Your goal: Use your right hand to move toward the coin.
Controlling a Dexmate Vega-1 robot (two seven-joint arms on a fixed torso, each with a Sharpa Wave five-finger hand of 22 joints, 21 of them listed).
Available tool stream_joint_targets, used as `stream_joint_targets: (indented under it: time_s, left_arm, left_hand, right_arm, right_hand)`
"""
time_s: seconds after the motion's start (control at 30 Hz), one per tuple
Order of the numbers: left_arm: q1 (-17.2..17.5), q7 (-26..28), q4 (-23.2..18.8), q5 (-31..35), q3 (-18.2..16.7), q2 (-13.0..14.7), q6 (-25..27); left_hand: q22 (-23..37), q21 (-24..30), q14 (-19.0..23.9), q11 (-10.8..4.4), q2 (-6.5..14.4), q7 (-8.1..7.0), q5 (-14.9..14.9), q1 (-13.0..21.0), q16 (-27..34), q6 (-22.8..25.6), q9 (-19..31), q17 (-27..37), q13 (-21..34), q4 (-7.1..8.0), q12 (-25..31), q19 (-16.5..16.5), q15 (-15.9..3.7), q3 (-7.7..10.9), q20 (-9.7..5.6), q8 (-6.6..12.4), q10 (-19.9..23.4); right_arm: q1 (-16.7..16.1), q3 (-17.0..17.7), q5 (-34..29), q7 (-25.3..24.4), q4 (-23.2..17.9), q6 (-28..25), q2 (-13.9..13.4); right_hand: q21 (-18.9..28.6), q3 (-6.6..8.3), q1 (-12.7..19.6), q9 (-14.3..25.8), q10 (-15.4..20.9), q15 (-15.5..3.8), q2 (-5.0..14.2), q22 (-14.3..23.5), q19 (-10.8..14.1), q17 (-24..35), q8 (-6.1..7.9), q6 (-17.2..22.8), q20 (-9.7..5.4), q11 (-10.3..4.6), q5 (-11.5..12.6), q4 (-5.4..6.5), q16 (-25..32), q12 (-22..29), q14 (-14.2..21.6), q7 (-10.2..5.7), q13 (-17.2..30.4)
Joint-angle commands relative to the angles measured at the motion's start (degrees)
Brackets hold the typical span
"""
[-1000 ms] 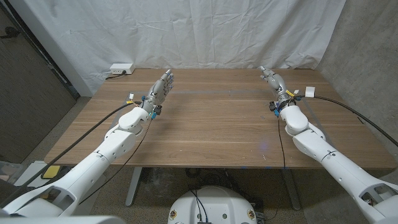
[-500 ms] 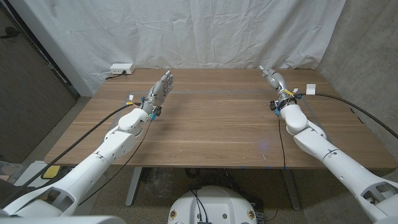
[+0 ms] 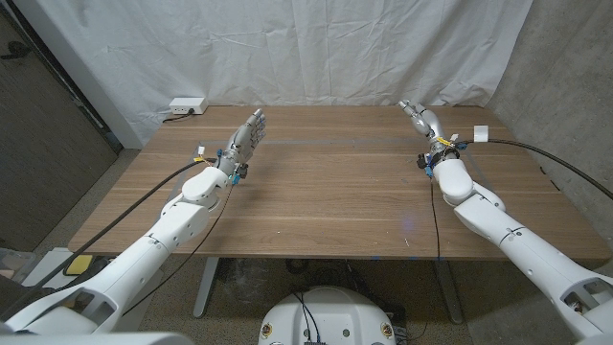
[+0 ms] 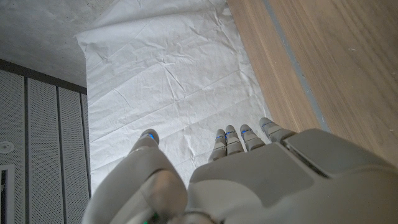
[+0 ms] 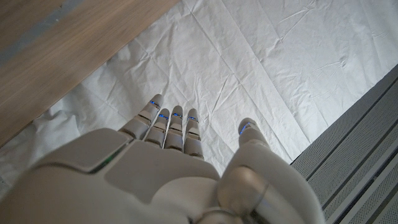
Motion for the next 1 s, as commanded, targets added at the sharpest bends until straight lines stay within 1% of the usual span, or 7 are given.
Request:
stream_joint_targets:
  time_s: [0.03,0.33,0.67,0.77,1.0]
  left_arm:
    - [-0.1,-0.3,0.0,0.0,0.2,-0.1,0.0]
    - [0.9,0.3,-1.0,-0.3,-0.2,0.3,0.2]
    - [0.8,0.0,-0.5,-0.3,0.0,0.0,0.0]
    - [0.7,-0.2,-0.3,-0.4,0.0,-0.1,-0.2]
    - [1.0,0.2,-0.9,-0.4,-0.1,0.1,0.0]
  left_hand:
    - [0.1,-0.2,0.2,-0.02,0.0,0.21,-0.2,0.7,0.0,0.4,0.3,0.1,0.2,-0.13,-0.2,0.3,0.10,0.06,-3.27,-0.20,0.3]
    - [0.1,-0.3,0.2,-0.02,0.2,0.30,-0.3,0.9,-0.1,0.5,0.3,0.1,0.2,-0.19,-0.2,0.3,0.13,0.07,-3.19,-0.23,0.3]
    - [0.1,-0.4,0.2,-0.03,0.3,0.22,-0.5,1.1,-0.1,0.5,0.3,0.2,0.2,-0.26,-0.3,0.2,0.15,0.05,-3.05,-0.32,0.3]
    - [0.1,-0.4,0.2,-0.01,0.4,0.20,-0.5,1.1,-0.1,0.4,0.4,0.2,0.2,-0.28,-0.3,0.3,0.18,0.03,-3.04,-0.35,0.3]
    - [0.1,-0.4,0.2,0.12,0.4,0.19,-0.6,1.2,-0.1,0.5,0.4,0.2,0.2,-0.30,-0.3,0.3,0.15,0.00,-3.06,-0.37,0.4]
  right_arm:
    - [0.3,-0.6,-2.7,-1.9,-0.4,-1.6,-0.6]
    - [0.3,-1.6,-6.4,-4.1,-1.2,-2.7,-0.9]
    - [0.5,-2.6,-8.9,-5.0,-1.8,-4.4,-1.2]
    - [0.5,-2.6,-9.0,-5.4,-1.7,-4.1,-1.1]
    - [0.4,-2.8,-10.6,-6.3,-2.5,-4.9,-1.5]
  right_hand:
    - [-0.2,0.19,0.6,0.1,-0.1,-0.44,0.24,0.2,0.3,0.2,0.11,0.4,-1.22,-0.35,0.3,-0.36,-0.1,0.0,0.2,-0.41,0.1]
    - [-0.4,0.21,0.7,0.2,-0.1,-0.54,0.26,0.2,0.2,0.2,0.07,0.4,-1.19,-0.39,0.3,-0.39,-0.1,0.0,0.3,-0.55,0.1]
    - [-0.6,0.20,0.7,0.2,0.1,-0.54,0.27,0.2,0.2,0.2,0.04,0.4,-1.29,-0.47,0.4,-0.39,-0.1,0.0,0.3,-0.71,0.2]
    - [-0.6,0.21,0.7,0.2,0.1,-0.61,0.28,0.2,0.2,0.2,0.04,0.4,-1.30,-0.53,0.4,-0.40,-0.1,0.0,0.3,-0.69,0.2]
    - [-0.8,0.21,0.7,0.2,0.1,-0.68,0.29,0.2,0.2,0.2,0.00,0.4,-1.30,-0.62,0.4,-0.41,-0.1,0.0,0.3,-0.83,0.2]
